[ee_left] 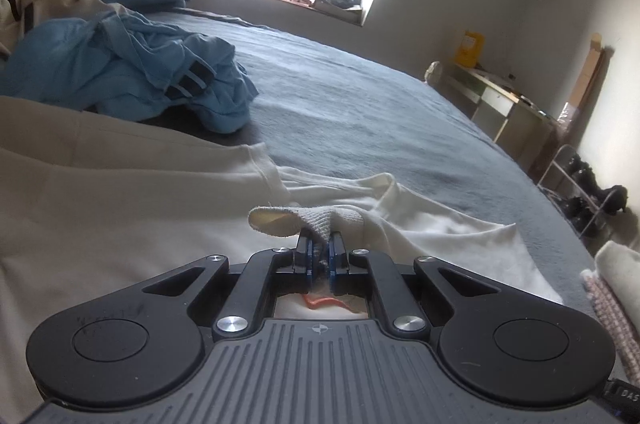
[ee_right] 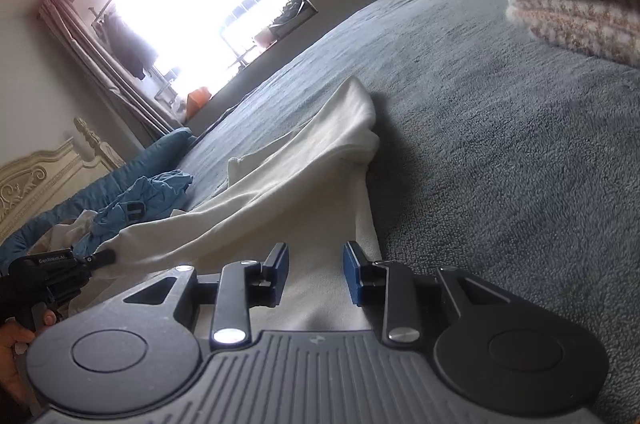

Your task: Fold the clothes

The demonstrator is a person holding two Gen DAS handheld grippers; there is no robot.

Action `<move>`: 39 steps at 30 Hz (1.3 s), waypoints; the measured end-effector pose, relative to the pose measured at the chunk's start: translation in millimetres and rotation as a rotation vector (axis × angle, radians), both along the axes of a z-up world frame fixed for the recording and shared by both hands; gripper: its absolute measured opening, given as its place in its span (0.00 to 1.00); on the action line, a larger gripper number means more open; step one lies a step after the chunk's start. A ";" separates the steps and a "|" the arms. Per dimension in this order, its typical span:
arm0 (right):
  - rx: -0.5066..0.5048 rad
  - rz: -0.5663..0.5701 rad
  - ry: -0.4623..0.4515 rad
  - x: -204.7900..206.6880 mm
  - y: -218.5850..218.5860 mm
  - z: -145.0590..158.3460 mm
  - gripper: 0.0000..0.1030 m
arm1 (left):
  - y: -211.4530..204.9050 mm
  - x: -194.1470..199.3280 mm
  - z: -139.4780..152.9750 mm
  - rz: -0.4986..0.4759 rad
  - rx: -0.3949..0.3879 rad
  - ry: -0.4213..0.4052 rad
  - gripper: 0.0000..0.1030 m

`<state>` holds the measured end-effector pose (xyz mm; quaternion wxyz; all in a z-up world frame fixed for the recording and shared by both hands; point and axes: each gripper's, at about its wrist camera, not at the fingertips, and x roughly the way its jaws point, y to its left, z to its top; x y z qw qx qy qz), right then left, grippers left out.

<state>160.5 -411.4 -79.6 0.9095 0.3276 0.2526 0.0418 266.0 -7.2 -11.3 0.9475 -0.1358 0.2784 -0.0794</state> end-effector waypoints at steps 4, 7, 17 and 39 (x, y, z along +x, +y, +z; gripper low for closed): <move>-0.003 0.002 0.000 0.7 -1.0 -0.8 0.31 | 8.6 3.3 -0.7 0.029 0.015 -0.005 0.05; -0.006 0.003 0.000 0.0 -2.7 -0.7 0.31 | 16.6 8.3 3.7 0.061 0.003 -0.024 0.05; -0.004 0.006 0.003 -0.4 -2.6 3.4 0.31 | 16.5 20.2 -8.9 0.080 0.091 -0.012 0.05; -0.480 0.025 0.090 78.9 1.0 14.1 0.27 | 40.6 12.4 -32.9 0.082 -0.011 0.017 0.05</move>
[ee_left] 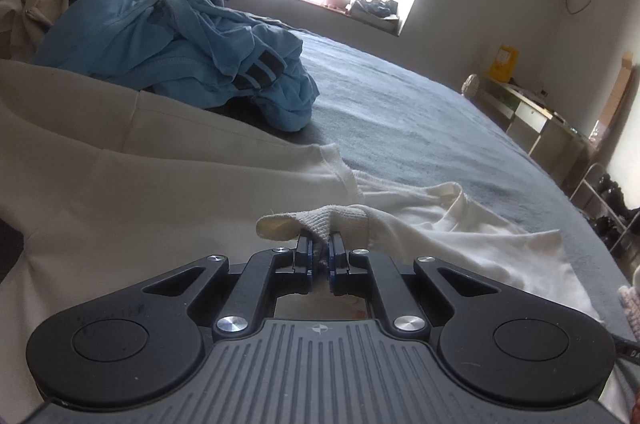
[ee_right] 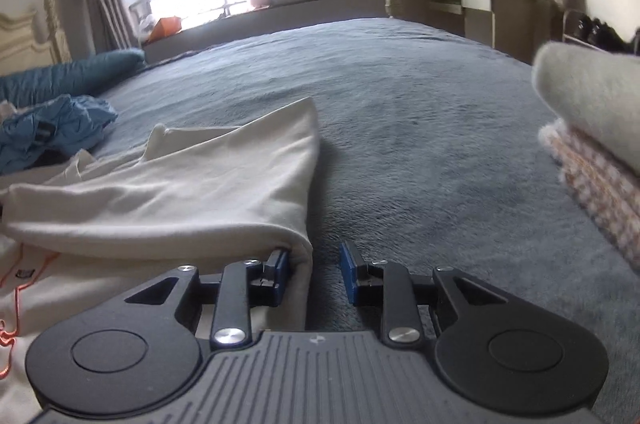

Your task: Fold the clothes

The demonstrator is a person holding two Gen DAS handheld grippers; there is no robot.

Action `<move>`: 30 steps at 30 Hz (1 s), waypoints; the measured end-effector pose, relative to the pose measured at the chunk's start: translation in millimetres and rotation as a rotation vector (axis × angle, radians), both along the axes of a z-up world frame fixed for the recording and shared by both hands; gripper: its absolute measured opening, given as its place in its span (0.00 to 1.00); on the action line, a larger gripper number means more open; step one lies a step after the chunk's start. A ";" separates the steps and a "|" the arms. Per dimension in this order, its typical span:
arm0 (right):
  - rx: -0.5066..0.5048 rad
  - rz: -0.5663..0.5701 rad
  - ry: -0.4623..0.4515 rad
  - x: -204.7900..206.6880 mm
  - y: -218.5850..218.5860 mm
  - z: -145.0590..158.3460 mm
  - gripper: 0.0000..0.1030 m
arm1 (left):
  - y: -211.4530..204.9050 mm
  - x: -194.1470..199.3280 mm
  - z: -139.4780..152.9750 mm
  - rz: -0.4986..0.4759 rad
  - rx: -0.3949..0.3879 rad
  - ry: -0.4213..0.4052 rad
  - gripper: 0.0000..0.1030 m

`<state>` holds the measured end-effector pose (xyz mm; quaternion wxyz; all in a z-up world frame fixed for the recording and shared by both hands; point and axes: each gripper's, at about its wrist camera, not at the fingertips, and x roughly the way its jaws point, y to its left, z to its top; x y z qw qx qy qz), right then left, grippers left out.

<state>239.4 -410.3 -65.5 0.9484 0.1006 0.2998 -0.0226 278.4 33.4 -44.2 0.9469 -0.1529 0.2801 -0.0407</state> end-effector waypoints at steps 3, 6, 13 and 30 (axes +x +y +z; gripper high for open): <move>0.017 -0.005 -0.003 -0.9 -3.1 -1.0 0.27 | 0.8 -2.5 -8.5 0.003 0.010 0.024 0.05; 0.039 0.002 -0.007 -3.5 -6.5 -1.1 0.29 | 4.1 -8.4 -16.0 0.000 0.012 0.055 0.06; 0.063 0.012 -0.017 -7.4 -7.0 -1.3 0.34 | 25.6 -19.0 -19.0 0.001 -0.076 0.102 0.20; 0.078 -0.021 -0.059 -53.7 -9.3 42.3 0.41 | 47.1 -32.7 -15.7 -0.080 -0.194 0.044 0.31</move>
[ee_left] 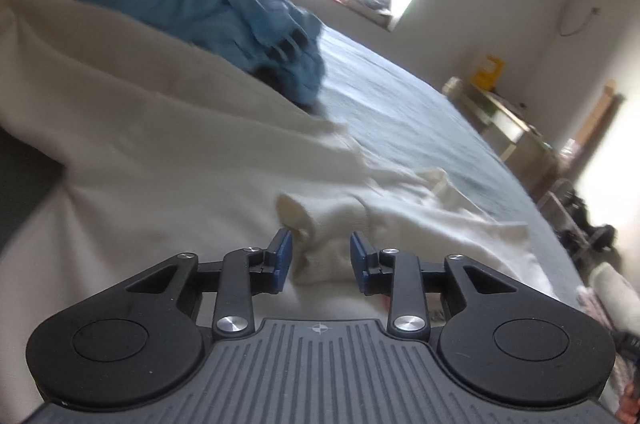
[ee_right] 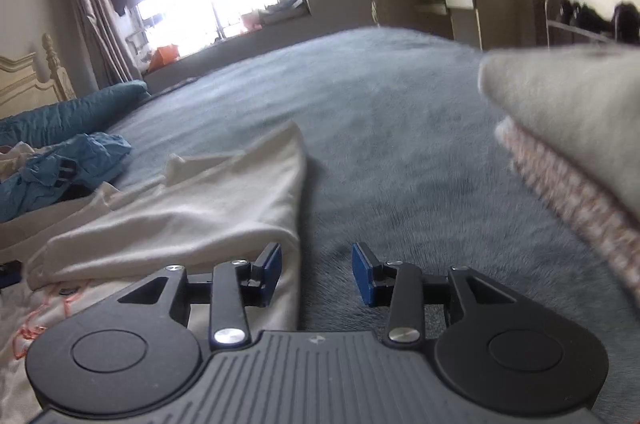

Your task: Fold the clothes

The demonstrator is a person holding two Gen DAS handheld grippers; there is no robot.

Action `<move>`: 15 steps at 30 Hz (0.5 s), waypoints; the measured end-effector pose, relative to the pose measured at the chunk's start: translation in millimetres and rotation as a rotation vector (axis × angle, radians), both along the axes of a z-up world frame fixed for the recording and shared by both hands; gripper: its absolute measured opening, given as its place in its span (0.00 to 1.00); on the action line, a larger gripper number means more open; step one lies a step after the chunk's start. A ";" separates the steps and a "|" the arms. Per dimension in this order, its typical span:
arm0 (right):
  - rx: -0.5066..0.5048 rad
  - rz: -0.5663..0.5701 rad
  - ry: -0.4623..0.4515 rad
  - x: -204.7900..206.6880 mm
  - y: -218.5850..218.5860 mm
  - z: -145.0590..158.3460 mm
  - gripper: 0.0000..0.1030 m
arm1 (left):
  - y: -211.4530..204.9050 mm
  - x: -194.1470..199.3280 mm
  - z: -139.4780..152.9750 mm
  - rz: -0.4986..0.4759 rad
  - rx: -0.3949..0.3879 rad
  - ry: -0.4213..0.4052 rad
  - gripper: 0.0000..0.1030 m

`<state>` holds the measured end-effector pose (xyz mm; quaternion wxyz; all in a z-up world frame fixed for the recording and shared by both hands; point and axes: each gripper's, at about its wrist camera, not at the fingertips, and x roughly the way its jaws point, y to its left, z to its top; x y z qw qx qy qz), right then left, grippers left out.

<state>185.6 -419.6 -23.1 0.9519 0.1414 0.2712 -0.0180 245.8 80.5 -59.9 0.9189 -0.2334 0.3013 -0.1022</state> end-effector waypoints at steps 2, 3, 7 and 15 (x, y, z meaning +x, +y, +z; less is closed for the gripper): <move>0.014 0.075 -0.045 -2.6 20.5 20.7 0.41 | -0.7 3.3 -7.7 -0.022 -0.028 0.007 0.31; 0.026 0.127 -0.063 -0.7 33.0 30.9 0.41 | -0.2 4.0 -11.2 -0.023 -0.037 0.002 0.31; 0.053 0.352 -0.062 40.8 104.1 56.7 0.39 | 6.0 4.5 -21.5 -0.028 -0.090 -0.024 0.31; -0.027 0.607 0.147 157.9 252.7 29.5 0.31 | 14.5 5.7 -30.9 -0.090 -0.164 -0.050 0.28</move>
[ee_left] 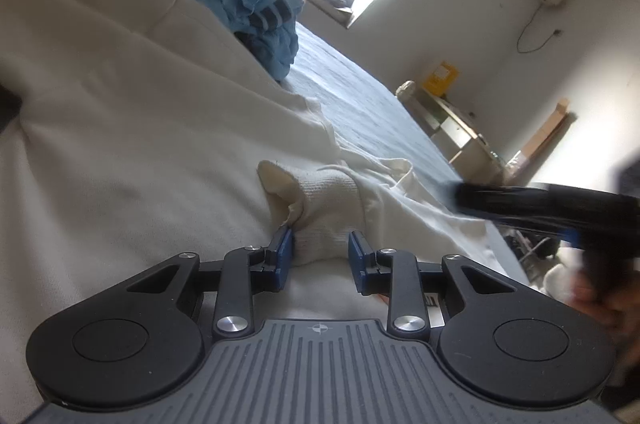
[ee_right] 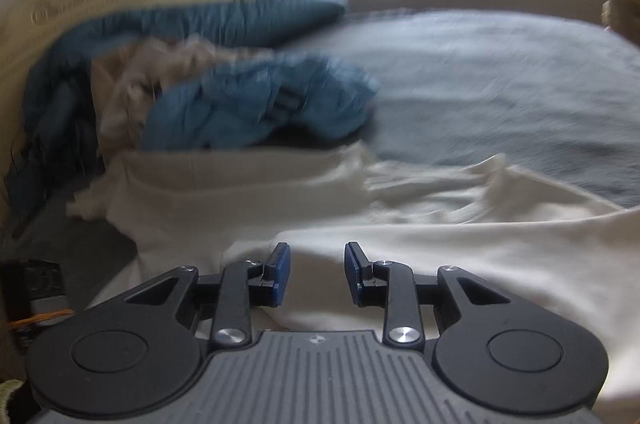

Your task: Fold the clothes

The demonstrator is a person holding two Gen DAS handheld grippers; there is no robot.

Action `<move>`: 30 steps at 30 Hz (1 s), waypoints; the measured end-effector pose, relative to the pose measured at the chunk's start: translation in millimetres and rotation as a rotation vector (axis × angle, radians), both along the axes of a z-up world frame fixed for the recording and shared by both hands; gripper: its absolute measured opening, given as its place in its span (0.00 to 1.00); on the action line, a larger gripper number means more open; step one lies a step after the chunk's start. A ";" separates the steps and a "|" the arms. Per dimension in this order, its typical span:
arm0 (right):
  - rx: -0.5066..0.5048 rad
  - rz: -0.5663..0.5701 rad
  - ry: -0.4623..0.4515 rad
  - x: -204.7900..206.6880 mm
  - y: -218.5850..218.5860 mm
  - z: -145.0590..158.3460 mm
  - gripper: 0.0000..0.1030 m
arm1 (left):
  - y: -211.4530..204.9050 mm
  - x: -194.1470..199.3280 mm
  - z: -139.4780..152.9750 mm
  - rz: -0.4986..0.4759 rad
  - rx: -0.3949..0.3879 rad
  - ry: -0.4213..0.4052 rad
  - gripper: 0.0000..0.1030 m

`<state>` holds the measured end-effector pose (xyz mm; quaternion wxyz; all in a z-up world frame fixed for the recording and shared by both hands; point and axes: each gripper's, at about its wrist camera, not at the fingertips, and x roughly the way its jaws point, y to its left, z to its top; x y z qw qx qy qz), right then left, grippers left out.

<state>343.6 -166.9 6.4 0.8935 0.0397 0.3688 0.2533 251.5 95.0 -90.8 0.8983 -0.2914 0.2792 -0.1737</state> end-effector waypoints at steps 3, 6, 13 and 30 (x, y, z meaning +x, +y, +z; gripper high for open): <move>-0.100 -0.005 0.093 33.5 30.4 -40.4 0.30 | 1.1 0.8 -0.6 -0.015 -0.013 0.008 0.28; -0.118 -0.038 0.061 42.6 39.2 -55.6 0.30 | 1.1 -2.1 2.1 -0.029 -0.005 0.001 0.29; -0.120 -0.019 -0.073 6.7 40.4 -2.5 0.31 | 25.8 -15.6 10.7 -0.024 -0.017 -0.006 0.30; -0.641 0.421 -0.361 -68.7 133.1 -45.7 0.37 | 71.5 -14.7 6.1 0.058 -0.087 0.011 0.31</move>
